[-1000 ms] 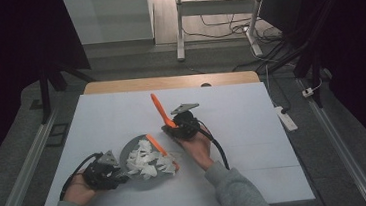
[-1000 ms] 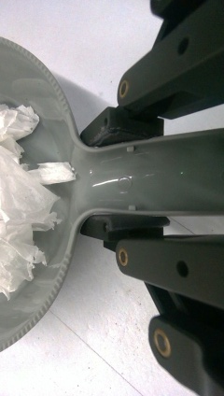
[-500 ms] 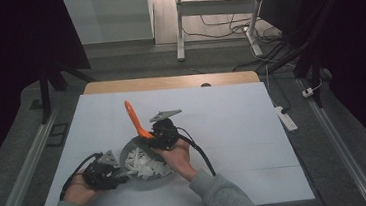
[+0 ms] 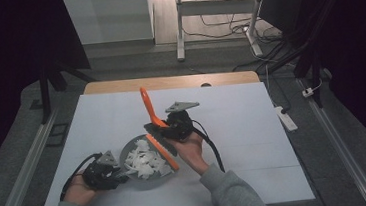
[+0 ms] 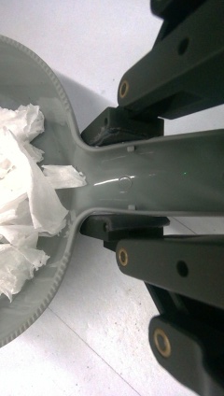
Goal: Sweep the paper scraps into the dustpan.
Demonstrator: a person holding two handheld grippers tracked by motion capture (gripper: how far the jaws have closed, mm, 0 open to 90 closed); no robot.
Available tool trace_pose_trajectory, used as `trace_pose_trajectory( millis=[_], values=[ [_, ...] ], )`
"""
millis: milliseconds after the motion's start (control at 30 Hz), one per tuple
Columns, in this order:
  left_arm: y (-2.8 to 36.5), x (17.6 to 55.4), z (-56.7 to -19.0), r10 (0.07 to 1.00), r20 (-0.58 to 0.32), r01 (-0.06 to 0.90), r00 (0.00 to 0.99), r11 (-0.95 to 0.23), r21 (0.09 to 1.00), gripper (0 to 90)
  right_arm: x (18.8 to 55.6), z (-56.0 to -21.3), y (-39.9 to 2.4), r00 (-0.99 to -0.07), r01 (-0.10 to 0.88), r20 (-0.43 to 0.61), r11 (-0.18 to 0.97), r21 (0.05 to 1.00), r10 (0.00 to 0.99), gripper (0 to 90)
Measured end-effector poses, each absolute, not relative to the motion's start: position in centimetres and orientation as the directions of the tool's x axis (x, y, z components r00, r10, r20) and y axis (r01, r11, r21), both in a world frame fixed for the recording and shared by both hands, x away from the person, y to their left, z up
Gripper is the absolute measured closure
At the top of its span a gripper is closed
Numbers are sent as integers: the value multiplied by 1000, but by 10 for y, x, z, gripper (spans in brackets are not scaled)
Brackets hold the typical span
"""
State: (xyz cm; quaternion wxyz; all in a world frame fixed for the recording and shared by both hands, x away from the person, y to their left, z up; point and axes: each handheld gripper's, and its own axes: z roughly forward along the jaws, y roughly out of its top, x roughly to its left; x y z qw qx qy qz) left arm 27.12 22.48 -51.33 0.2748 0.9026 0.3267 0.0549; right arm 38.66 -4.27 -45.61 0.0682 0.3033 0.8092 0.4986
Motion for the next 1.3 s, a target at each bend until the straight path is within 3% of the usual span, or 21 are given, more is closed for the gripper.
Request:
trace_pose_trajectory(
  millis=[433, 1300],
  values=[
    [229, 269, -511, 646, -59, 550, 761, -594, 587, 620, 391, -453, -77, -773, 430, 184, 289, 855, 608, 703],
    [240, 268, -504, 719, -104, 598, 687, -479, 643, 620, 384, -448, -130, -743, 446, 193, 259, 857, 640, 703]
  ],
)
